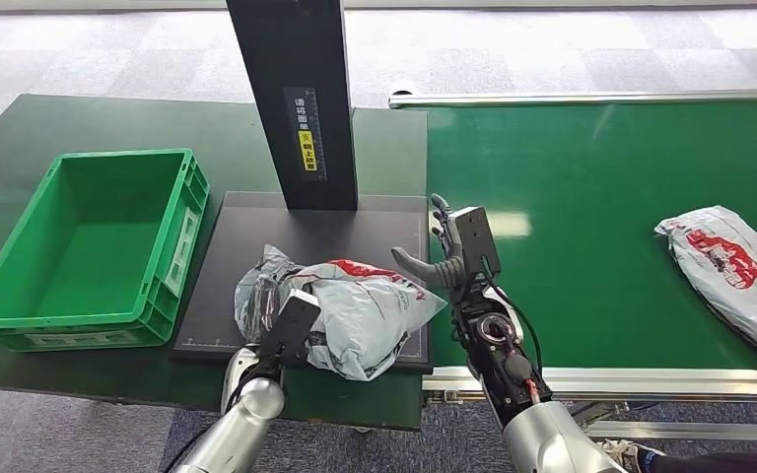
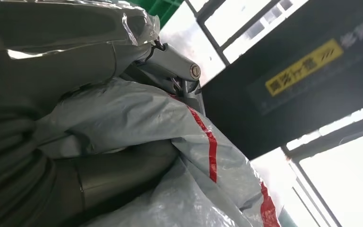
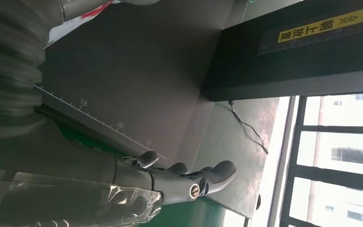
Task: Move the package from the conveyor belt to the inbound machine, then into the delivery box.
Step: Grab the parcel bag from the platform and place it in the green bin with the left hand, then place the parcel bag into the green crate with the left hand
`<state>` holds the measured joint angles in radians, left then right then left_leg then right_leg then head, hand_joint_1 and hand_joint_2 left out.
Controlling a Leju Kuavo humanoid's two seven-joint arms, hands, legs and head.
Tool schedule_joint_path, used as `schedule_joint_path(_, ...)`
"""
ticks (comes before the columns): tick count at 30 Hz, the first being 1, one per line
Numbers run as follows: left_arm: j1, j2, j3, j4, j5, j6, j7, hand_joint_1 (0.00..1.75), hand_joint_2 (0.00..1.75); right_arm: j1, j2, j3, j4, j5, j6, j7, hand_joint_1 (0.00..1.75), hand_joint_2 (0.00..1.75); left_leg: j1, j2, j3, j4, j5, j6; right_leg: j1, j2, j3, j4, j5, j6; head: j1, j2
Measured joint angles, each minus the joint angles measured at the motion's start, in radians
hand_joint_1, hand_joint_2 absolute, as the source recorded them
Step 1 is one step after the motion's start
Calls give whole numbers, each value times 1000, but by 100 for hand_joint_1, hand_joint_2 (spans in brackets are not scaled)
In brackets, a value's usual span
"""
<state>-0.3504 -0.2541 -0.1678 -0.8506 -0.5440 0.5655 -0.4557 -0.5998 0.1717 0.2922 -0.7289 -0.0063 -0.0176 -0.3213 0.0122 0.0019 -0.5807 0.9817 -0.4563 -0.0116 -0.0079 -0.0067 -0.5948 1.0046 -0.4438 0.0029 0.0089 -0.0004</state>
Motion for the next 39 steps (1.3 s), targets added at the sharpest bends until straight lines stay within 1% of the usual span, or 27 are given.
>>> schedule_joint_path(3, 38, 1, 7, -109, -7, 86, -49, 175, 175, -5, -1, 0, 23, -1, 4, -20, 0, 175, 0, 0, -1, 0, 0, 0, 0, 0, -2, 0, 0, 0, 0, 0)
schedule_joint_path(5, 64, 1, 16, -222, -78, 117, -68, 175, 175, -6, -2, 0, 30, -5, 10, -31, 0, 175, 0, 0, -2, 0, 0, 0, 0, 0, -3, 0, 0, 0, 0, 0)
schedule_joint_path(7, 81, -6, 40, -336, -200, 124, -98, 175, 175, -6, -2, 0, 34, -11, 16, -40, 0, 175, 0, 0, -3, 0, 0, 0, 0, 0, -3, 0, 0, 0, 0, 0)
schedule_joint_path(9, 86, -21, 82, -440, -339, 126, -127, 175, 175, -7, -2, 0, 37, -16, 23, -50, 0, 175, 0, 0, -4, 0, 0, 0, 0, 0, -4, 0, 0, 0, 0, 0)
schedule_joint_path(12, 76, -41, 169, -566, -526, 126, -129, 175, 175, -9, -2, 0, 38, -25, 36, -60, 0, 175, 0, 1, -3, 0, 0, 0, 0, 1, -4, 0, 0, 0, 0, 0)
schedule_joint_path(14, 62, -44, 225, -621, -627, 127, -109, 175, 175, -14, -3, 0, 40, -31, 42, -63, 0, 175, 0, 2, -3, 0, 0, 0, 0, 1, -4, 0, 0, 0, 0, 0)
schedule_joint_path(16, 41, -45, 274, -658, -731, 127, -63, 175, 175, -19, -3, 0, 43, -36, 45, -66, 0, 175, 0, 2, -3, 0, 0, 0, 0, 1, -3, 0, 0, 0, 0, 0)
schedule_joint_path(18, 10, -39, 315, -674, -848, 127, 26, 175, 175, -23, -4, 1, 44, -40, 47, -68, 0, 175, 0, 1, -3, 0, 0, 0, 1, 1, -3, 0, 0, 0, 0, 0)
schedule_joint_path(20, -32, -9, 339, -667, -939, 127, 157, 175, 175, -23, -6, 2, 44, -45, 48, -69, 0, 175, 0, 2, -2, 0, 1, 0, 1, 1, -3, 0, 0, 0, 0, 0)
schedule_joint_path(22, -88, 50, 343, -620, -987, 127, 325, 175, 175, -23, -9, 2, 42, -52, 50, -68, 0, 175, 1, 2, -2, 0, 1, -1, 1, 2, -3, 0, 0, -1, 0, 0)
schedule_joint_path(25, -203, 171, 323, -452, -1006, 105, 580, 175, 175, -24, -13, 5, 35, -60, 52, -62, 0, 175, 1, 2, -2, 0, 2, -1, 1, 2, -3, 1, 1, -1, 0, 0)
schedule_joint_path(26, -247, 213, 311, -380, -1006, 82, 649, 175, 175, -25, -14, 8, 34, -61, 52, -59, 0, 175, 1, 2, -2, 0, 2, -2, 2, 2, -3, 1, 1, -1, 0, 0)
schedule_joint_path(28, -338, 290, 280, -219, -1007, 4, 768, 175, 175, -28, -16, 16, 32, -61, 53, -56, 0, 175, 2, 3, -2, 0, 2, -2, 2, 2, -4, 1, 1, -2, 0, 0)
schedule_joint_path(30, -428, 356, 251, -49, -1006, -85, 845, 175, 175, -31, -17, 23, 33, -59, 57, -57, 0, 175, 2, 5, -2, 0, 2, -2, 2, 4, -4, 2, 2, -3, 1, 0)
schedule_joint_path(33, -551, 433, 234, 170, -1006, -241, 897, 175, 175, -34, -19, 28, 35, -56, 59, -60, 0, 175, 2, 9, -2, 0, 2, -2, 2, 7, -6, 2, 3, -3, 1, 0)
schedule_joint_path(36, -652, 480, 228, 315, -999, -426, 956, 175, 175, -34, -21, 29, 35, -54, 60, -60, 0, 175, 1, 9, -4, 0, 2, -2, 2, 8, -8, 2, 3, -3, 1, 0)
schedule_joint_path(37, -677, 489, 228, 348, -992, -466, 983, 175, 175, -34, -22, 29, 35, -54, 59, -61, 0, 175, 1, 8, -5, 0, 2, -2, 2, 7, -8, 2, 3, -3, 1, 0)
schedule_joint_path(39, -717, 500, 236, 401, -970, -515, 1045, 175, 175, -34, -22, 30, 35, -56, 60, -60, 0, 175, 1, 9, -6, 0, 2, -2, 2, 8, -9, 2, 3, -3, 1, 0)
